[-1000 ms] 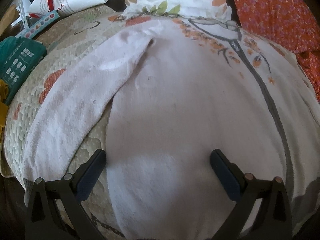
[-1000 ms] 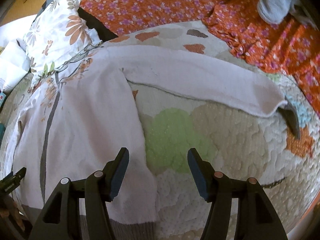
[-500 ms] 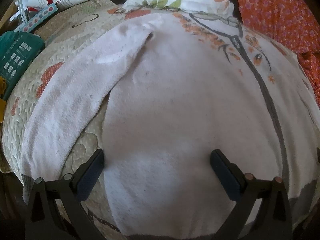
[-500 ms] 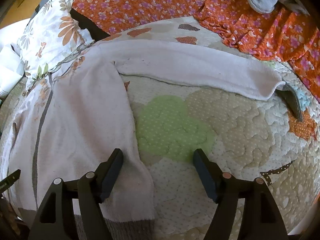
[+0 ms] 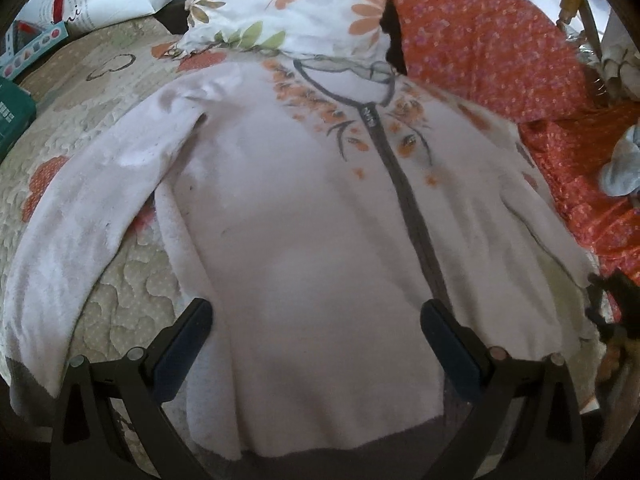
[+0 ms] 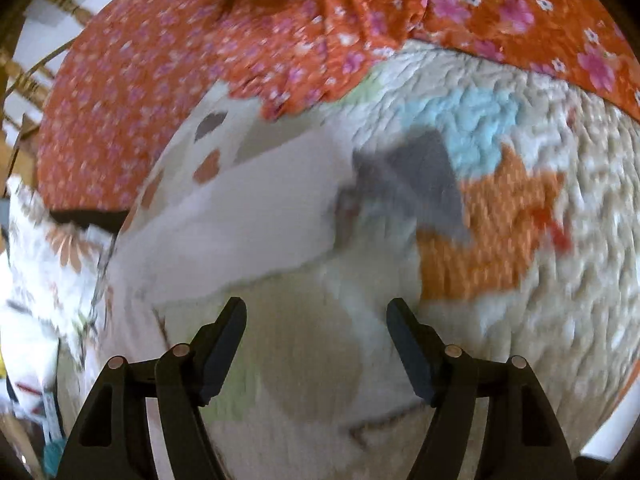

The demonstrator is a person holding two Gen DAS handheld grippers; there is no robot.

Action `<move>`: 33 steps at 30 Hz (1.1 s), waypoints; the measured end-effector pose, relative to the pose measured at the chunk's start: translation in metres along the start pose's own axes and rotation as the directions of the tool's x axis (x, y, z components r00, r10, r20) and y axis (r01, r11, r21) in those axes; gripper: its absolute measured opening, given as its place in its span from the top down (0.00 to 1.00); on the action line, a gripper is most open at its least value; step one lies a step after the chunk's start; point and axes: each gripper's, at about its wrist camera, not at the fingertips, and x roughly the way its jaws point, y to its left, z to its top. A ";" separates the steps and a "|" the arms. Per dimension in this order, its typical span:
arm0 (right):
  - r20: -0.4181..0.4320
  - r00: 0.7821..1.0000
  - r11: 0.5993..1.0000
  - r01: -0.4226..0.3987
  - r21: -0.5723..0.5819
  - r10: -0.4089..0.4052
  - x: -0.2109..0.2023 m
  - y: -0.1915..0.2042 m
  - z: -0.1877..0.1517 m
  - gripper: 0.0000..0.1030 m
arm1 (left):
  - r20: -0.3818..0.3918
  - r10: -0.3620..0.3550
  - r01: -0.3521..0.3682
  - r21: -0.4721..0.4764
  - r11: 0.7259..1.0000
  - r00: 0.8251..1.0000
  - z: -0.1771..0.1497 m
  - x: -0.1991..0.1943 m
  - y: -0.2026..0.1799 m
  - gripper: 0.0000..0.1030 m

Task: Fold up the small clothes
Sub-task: 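Grasp the grey sleeve cuff with the right tool and lift it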

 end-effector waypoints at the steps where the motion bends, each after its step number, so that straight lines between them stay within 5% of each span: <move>1: 0.006 1.000 1.000 0.013 0.009 -0.014 0.005 0.000 0.010 0.25 | 0.002 0.000 0.000 0.001 1.000 1.000 0.000 0.000 0.000 0.00; 3: 0.018 0.998 0.998 0.059 0.007 -0.059 0.014 0.001 0.027 0.32 | 0.007 -0.001 0.001 0.000 1.000 1.000 0.001 0.000 0.001 0.00; 5: 0.036 0.991 0.992 0.126 -0.004 -0.126 0.021 0.001 0.047 0.71 | 0.023 -0.008 0.009 -0.008 1.000 1.000 0.004 -0.002 0.003 0.00; 8: 0.042 0.993 0.993 0.105 0.047 -0.107 0.020 -0.012 0.077 0.95 | 0.057 -0.003 0.005 -0.021 1.000 0.998 0.005 -0.009 0.010 0.00; 13: 0.110 0.991 0.994 0.088 -0.065 -0.081 -0.010 0.016 0.098 0.95 | 0.089 0.030 -0.028 -0.029 0.999 0.996 0.020 -0.033 0.034 0.00; 18: 0.128 0.992 0.949 0.028 -0.313 0.012 -0.031 0.103 0.080 0.95 | 0.155 0.105 -0.097 -0.064 0.993 0.982 0.057 -0.064 0.071 0.00; 23: -0.014 0.988 0.853 -0.141 -0.502 0.155 -0.016 0.210 0.015 0.95 | 0.248 0.215 -0.193 -0.108 0.975 0.945 0.090 -0.080 0.115 0.00; 26: -0.122 0.974 0.780 -0.227 -0.584 0.192 0.004 0.274 -0.041 0.95 | 0.288 0.233 -0.182 -0.193 0.964 0.929 0.092 -0.084 0.147 0.00; 33: -0.315 0.926 0.591 -0.375 -0.714 0.207 0.055 0.404 -0.184 0.95 | 0.265 0.207 -0.095 -0.380 0.920 0.942 0.096 -0.084 0.206 0.00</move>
